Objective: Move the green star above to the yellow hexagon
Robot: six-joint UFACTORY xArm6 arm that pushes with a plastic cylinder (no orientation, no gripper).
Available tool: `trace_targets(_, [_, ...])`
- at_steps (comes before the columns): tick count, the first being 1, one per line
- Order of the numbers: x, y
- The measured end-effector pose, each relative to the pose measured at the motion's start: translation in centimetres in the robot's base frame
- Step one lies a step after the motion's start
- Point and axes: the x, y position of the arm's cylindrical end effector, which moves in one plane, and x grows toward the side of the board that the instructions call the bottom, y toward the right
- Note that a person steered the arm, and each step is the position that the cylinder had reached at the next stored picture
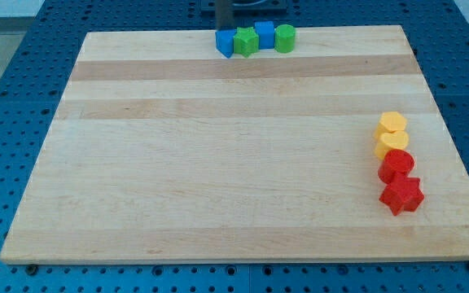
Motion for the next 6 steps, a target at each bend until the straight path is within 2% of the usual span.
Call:
trace_targets(1, [3.4,4.7])
trace_targets(2, [6.3,6.7])
trace_targets(3, [6.7,4.6])
trace_targets(5, [9.5,-4.8])
trace_targets(6, [12.5,-0.2])
